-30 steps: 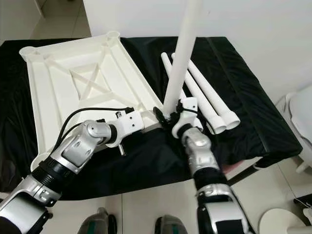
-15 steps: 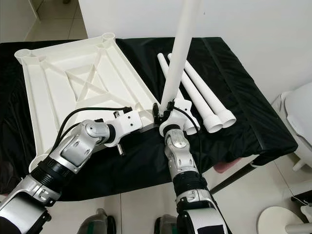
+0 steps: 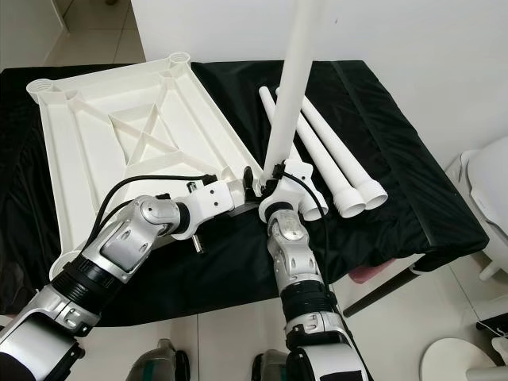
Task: Building children table
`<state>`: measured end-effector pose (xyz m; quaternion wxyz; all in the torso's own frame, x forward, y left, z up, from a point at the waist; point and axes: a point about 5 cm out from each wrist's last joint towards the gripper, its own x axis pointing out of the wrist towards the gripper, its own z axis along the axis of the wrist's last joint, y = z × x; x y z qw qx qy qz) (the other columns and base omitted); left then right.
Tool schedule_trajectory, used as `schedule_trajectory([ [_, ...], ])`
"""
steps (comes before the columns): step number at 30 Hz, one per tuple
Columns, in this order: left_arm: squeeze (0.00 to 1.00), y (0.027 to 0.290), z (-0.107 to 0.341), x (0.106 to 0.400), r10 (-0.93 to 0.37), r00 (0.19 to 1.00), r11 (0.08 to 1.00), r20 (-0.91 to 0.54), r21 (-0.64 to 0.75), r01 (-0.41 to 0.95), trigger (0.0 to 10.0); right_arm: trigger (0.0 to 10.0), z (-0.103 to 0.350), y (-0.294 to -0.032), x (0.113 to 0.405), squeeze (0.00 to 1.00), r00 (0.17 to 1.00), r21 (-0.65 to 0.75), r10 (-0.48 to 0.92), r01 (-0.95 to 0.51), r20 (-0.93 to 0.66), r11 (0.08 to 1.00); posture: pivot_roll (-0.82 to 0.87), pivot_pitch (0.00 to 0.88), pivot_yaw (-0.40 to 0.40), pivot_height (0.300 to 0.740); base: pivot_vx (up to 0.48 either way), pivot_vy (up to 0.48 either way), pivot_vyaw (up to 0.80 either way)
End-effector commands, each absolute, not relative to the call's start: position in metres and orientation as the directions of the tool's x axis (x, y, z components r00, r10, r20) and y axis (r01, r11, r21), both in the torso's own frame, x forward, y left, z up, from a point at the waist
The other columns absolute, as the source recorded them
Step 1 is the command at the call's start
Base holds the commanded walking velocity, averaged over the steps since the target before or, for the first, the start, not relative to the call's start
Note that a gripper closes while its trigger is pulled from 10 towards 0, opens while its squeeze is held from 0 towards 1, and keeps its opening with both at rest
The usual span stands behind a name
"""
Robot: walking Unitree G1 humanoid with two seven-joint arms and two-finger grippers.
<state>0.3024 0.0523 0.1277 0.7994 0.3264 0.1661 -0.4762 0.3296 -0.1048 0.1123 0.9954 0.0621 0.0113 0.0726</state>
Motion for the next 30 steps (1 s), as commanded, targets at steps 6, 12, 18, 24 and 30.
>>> schedule_trajectory([
  [6, 0.00, 0.046, 0.123, 0.299, -0.655, 0.487, 0.298, -0.577, 0.395, 0.869, 10.0, 10.0, 0.116, -0.122, 0.333, 0.00, 0.914, 0.015, 0.404, -0.404, -0.022, 0.915, -0.07, 0.000, -0.008, 0.740, 0.000, 0.000, 0.00],
  [12, 0.00, 0.045, 0.124, 0.299, -0.657, 0.486, 0.294, -0.577, 0.397, 0.869, 10.0, 10.0, 0.125, -0.125, 0.334, 0.00, 0.867, -0.045, 0.499, -0.498, -0.004, 0.866, -0.07, 0.000, -0.008, 0.740, 0.000, 0.000, 0.00],
  [18, 0.00, 0.044, 0.125, 0.300, -0.662, 0.491, 0.300, -0.567, 0.400, 0.866, 10.0, 10.0, 0.133, -0.133, 0.342, 0.00, 0.832, -0.120, 0.555, -0.552, -0.010, 0.825, -0.06, 0.000, -0.013, 0.740, 0.000, 0.000, 0.00],
  [24, 1.00, 0.042, 0.128, 0.300, -0.678, 0.485, 0.315, -0.552, 0.378, 0.871, 10.0, 10.0, 0.134, -0.135, 0.344, 0.00, 0.813, -0.128, 0.582, -0.579, -0.018, 0.805, -0.06, 0.000, -0.012, 0.740, 0.000, 0.000, 0.00],
  [30, 1.00, 0.043, 0.130, 0.301, -0.672, 0.494, 0.304, -0.551, 0.403, 0.863, 10.0, 10.0, 0.135, -0.136, 0.347, 0.00, 0.799, -0.136, 0.601, -0.597, -0.014, 0.790, -0.06, 0.000, -0.009, 0.740, 0.000, 0.000, 0.00],
])
